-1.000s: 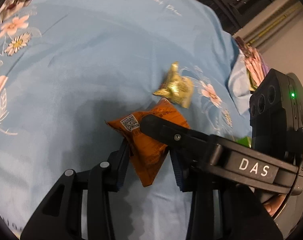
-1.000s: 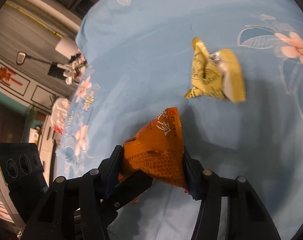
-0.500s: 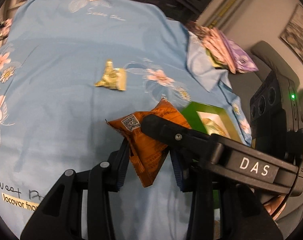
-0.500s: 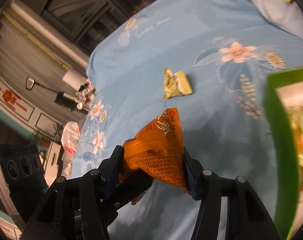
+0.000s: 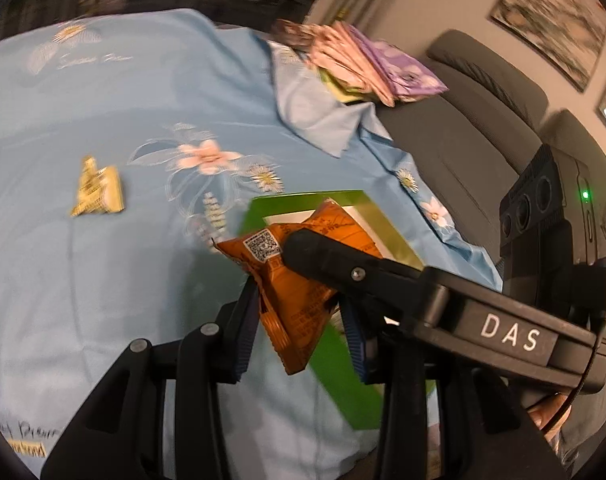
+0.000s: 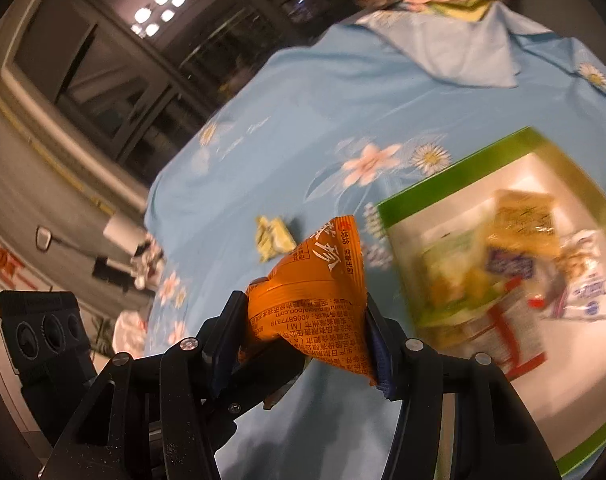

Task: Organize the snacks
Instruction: 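Carry the orange bag with the right gripper over the box and lower it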

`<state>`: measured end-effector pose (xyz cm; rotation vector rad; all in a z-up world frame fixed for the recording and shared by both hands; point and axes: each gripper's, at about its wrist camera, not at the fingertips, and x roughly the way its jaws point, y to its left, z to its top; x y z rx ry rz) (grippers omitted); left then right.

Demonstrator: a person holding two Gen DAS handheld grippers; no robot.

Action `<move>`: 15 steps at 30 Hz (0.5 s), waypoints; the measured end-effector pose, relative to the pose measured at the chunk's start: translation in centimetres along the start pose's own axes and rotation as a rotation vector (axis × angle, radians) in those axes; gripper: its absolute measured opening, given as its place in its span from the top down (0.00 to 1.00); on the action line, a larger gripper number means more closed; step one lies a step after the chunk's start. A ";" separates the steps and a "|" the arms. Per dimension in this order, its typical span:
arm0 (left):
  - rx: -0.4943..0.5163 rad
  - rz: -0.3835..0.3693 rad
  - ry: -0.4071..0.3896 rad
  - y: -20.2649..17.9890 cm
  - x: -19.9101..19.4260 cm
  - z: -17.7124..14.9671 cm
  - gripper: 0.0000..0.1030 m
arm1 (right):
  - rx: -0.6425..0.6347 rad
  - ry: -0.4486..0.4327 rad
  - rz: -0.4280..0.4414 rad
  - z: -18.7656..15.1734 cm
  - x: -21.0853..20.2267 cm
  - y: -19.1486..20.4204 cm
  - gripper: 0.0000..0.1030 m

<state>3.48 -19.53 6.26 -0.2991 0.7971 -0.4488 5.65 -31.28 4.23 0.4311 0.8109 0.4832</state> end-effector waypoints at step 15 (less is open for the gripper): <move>0.053 -0.080 0.094 -2.3 7.2 1.5 0.63 | 0.146 -0.058 -0.052 1.6 -0.8 -7.5 0.44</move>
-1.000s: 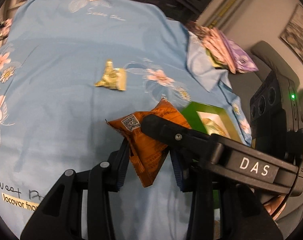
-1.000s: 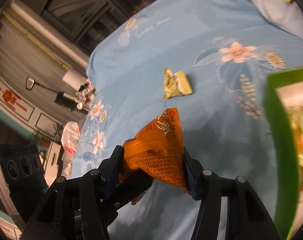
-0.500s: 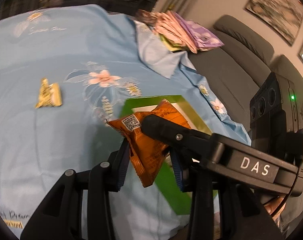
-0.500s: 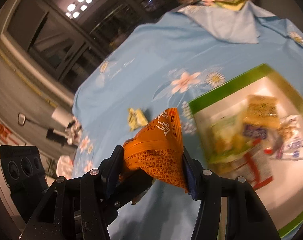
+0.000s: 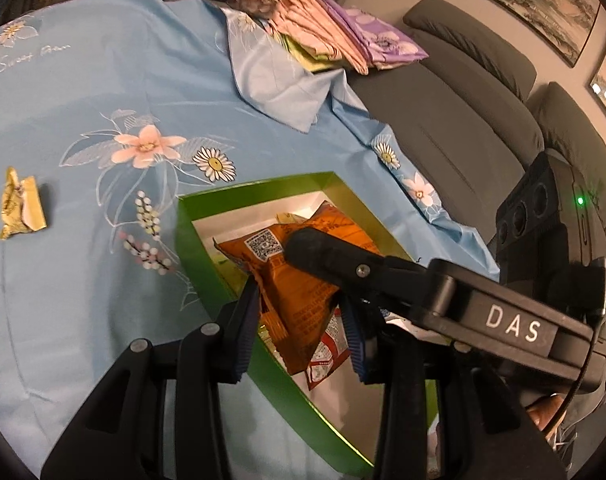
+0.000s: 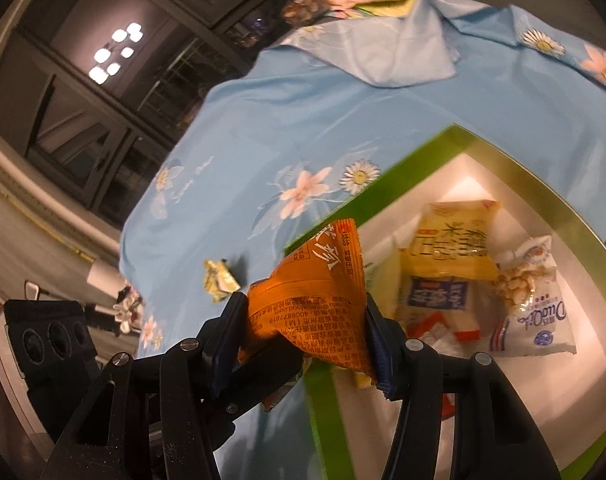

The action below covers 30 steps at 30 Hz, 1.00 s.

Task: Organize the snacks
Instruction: 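Carry the orange bag with the right gripper over the box and lower it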

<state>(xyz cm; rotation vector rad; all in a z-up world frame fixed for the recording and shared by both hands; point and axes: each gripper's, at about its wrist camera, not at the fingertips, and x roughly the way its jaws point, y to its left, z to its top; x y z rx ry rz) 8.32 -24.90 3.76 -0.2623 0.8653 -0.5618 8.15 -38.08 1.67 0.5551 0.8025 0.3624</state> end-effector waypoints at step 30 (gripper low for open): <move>0.007 0.033 0.009 -2.5 2.3 -0.6 0.63 | 0.094 -0.024 -0.010 0.0 -0.9 -3.4 0.44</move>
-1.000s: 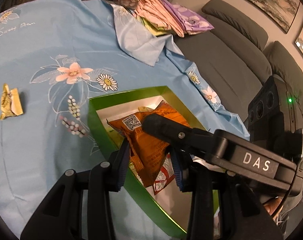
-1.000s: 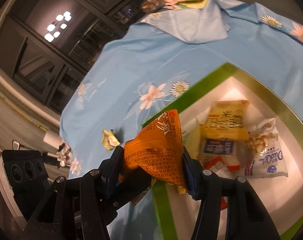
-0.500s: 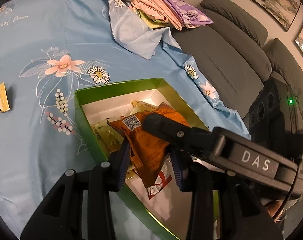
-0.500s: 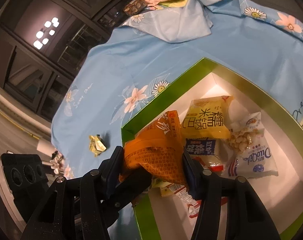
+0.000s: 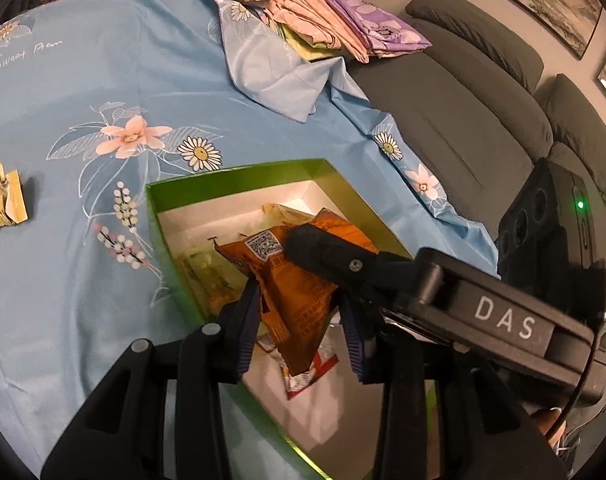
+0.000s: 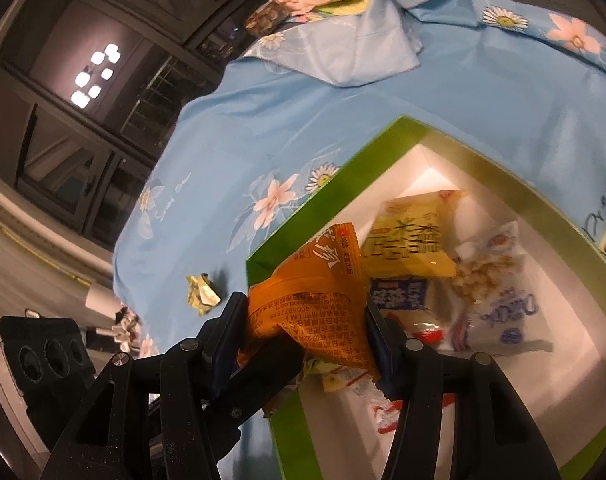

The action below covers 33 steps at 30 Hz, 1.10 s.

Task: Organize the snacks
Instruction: 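Carry the orange bag with the right gripper over the box and lower it, then open the right gripper to drop the orange bag into the box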

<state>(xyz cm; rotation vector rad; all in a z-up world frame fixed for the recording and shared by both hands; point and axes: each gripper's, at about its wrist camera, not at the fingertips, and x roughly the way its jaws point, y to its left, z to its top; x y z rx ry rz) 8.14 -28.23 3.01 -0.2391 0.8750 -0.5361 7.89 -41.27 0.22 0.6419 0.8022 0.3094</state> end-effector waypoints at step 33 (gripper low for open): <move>-0.045 0.020 0.005 -1.3 -0.7 -1.8 0.63 | -0.008 0.023 0.046 -0.8 -1.6 -0.9 0.44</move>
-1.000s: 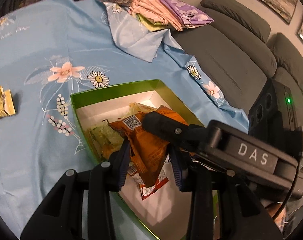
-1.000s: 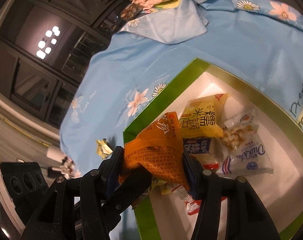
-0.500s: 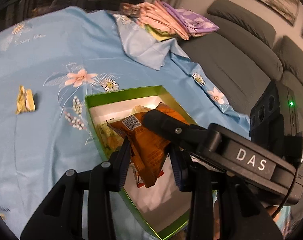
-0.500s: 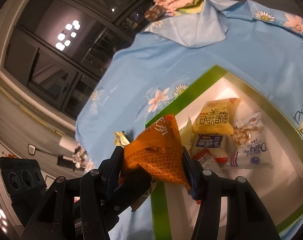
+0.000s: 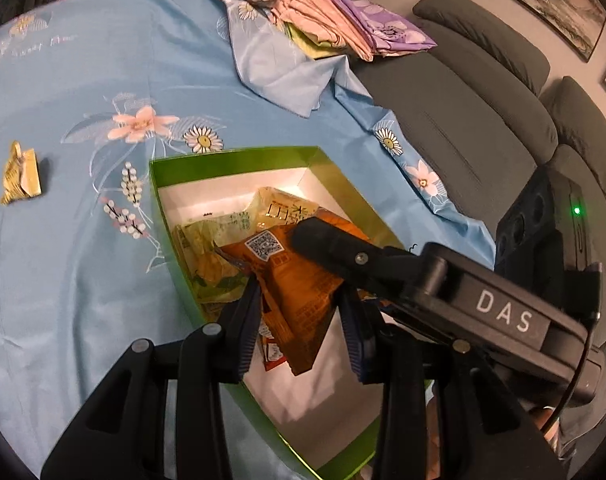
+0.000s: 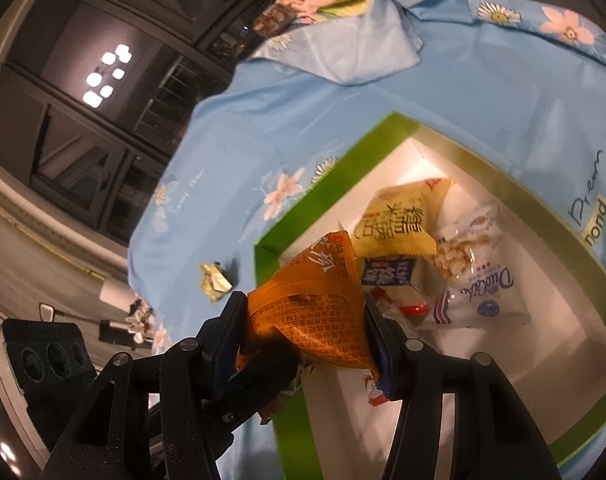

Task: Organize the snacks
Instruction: 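Open the right gripper to drop the orange bag into the box, then move the right gripper to the yellow packet and grasp it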

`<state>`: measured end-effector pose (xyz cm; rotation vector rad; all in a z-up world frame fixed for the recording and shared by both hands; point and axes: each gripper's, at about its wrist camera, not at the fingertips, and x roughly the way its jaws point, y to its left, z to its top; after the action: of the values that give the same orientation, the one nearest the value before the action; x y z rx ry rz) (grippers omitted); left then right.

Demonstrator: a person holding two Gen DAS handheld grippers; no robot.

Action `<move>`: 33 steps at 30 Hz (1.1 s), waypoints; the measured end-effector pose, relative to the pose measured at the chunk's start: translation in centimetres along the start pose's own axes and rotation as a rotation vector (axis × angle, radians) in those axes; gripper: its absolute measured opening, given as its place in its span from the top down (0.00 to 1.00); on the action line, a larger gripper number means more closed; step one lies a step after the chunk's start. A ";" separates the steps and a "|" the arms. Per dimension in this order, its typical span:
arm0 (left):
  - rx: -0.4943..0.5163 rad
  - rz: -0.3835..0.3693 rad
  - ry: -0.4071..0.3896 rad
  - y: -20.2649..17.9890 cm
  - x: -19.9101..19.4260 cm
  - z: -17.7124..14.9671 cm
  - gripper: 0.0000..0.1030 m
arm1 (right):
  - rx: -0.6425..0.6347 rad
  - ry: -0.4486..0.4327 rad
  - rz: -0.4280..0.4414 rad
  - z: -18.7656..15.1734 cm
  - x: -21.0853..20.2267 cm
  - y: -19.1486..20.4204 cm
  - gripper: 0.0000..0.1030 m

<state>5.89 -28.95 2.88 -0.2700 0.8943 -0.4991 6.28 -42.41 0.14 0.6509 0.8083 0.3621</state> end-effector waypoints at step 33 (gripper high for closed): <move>-0.232 0.104 -0.088 12.8 -6.0 2.5 0.33 | -0.160 -0.118 -0.240 0.1 1.0 4.9 0.23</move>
<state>8.62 -14.84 3.02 -0.4508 0.8762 -0.2851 6.77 -38.19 2.89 0.4158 0.7266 0.1659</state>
